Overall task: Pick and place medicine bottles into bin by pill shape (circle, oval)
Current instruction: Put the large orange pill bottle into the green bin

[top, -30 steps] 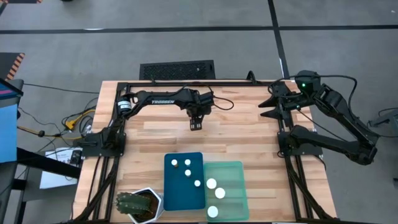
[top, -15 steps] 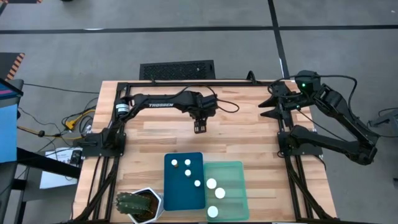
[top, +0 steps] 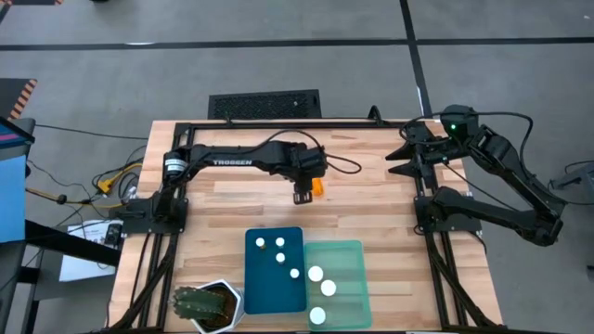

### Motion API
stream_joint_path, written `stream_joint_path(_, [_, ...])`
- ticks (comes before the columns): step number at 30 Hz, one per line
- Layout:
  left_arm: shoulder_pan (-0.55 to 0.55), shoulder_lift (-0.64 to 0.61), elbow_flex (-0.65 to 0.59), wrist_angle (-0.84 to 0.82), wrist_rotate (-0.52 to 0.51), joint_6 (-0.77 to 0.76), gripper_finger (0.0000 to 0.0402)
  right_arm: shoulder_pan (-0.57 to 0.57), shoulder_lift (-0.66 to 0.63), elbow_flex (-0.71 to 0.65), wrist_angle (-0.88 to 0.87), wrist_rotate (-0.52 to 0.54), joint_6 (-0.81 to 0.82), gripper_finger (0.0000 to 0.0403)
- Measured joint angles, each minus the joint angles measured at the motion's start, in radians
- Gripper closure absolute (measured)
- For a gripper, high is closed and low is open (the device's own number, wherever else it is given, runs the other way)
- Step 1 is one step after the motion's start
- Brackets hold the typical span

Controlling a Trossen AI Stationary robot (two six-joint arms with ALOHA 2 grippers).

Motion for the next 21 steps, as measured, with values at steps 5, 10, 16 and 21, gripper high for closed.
stream_joint_path(5, [0.018,0.000,0.000,0.117,0.080,-0.012,0.0194,0.000,0.000,0.000,0.000,0.001,0.004,0.0163])
stream_joint_path(10, [0.051,0.000,0.000,0.141,0.102,-0.078,0.0123,0.003,0.004,0.000,-0.005,0.298,0.155,0.0163])
stream_joint_path(16, [0.074,-0.086,-0.003,0.145,0.278,-0.203,0.0116,0.062,0.176,-0.038,0.039,0.547,0.386,0.0163])
stream_joint_path(21, [0.049,-0.245,-0.001,0.141,0.245,-0.263,0.0132,0.226,0.372,-0.071,0.197,0.570,0.479,0.0163])
